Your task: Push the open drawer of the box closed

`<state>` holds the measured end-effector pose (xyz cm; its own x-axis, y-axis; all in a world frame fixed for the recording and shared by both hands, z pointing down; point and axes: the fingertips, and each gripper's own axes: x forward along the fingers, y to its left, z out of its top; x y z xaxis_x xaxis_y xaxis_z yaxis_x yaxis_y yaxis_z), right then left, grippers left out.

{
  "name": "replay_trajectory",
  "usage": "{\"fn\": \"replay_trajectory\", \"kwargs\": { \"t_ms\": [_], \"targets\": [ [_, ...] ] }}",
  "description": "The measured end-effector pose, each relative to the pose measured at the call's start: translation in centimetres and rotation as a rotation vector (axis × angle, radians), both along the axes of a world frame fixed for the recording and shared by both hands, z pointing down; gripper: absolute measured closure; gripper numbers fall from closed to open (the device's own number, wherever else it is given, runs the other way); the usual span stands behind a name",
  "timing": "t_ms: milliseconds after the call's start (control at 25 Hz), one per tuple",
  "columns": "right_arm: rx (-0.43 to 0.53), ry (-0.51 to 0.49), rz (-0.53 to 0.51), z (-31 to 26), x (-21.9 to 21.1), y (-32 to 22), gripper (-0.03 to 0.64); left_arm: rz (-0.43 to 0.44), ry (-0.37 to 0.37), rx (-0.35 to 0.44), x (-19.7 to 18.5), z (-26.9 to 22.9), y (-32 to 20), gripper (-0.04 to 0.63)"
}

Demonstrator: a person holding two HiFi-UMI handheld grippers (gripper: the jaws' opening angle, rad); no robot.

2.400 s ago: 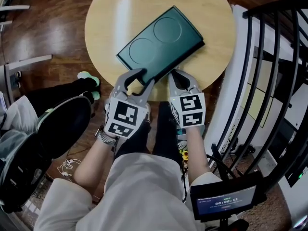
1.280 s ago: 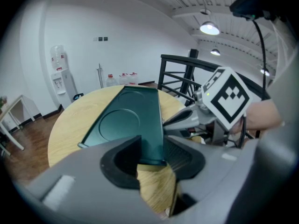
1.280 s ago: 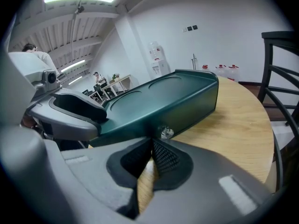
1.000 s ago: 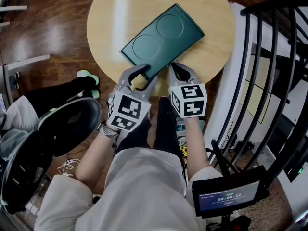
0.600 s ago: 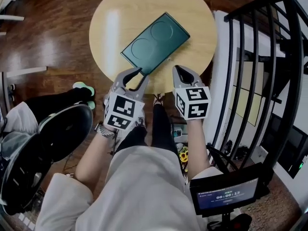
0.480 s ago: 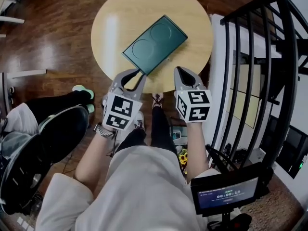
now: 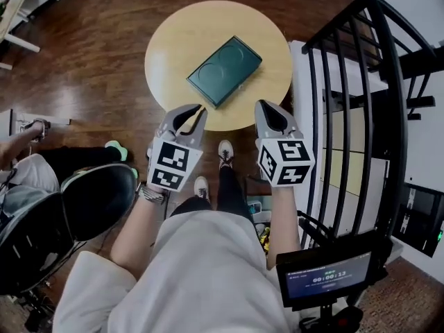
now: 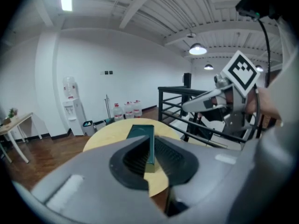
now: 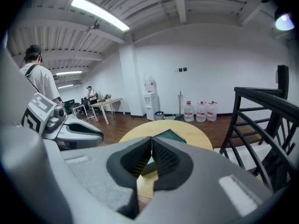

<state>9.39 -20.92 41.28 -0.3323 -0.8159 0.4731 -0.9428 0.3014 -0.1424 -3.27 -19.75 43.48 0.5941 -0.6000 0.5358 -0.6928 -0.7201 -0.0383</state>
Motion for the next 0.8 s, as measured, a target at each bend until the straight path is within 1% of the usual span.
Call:
{"fn": "replay_trajectory", "kwargs": {
  "t_ms": [120,320,440,600,800],
  "targets": [
    [0.067,0.01,0.008,-3.2,-0.8,2.7,0.612,-0.001,0.028,0.058,-1.2,-2.5,2.2,0.56],
    [0.125,0.018,0.022,-6.1,-1.4,6.3,0.612,-0.002,0.069,0.139,-2.3,-5.6,5.1,0.567],
    [0.146,-0.014,0.035,-7.5,-1.6,8.1,0.612,-0.001,0.09,0.189,-2.8,-7.7,6.6,0.574],
    [0.156,-0.08,0.03,-8.7,-2.1,10.7,0.612,-0.034,0.137,0.246,-3.7,-10.5,8.5,0.585],
    [0.196,-0.091,0.026,-10.2,-1.6,12.0,0.612,-0.078,0.169,0.322,-4.8,-12.9,8.9,0.588]
  ]
}}
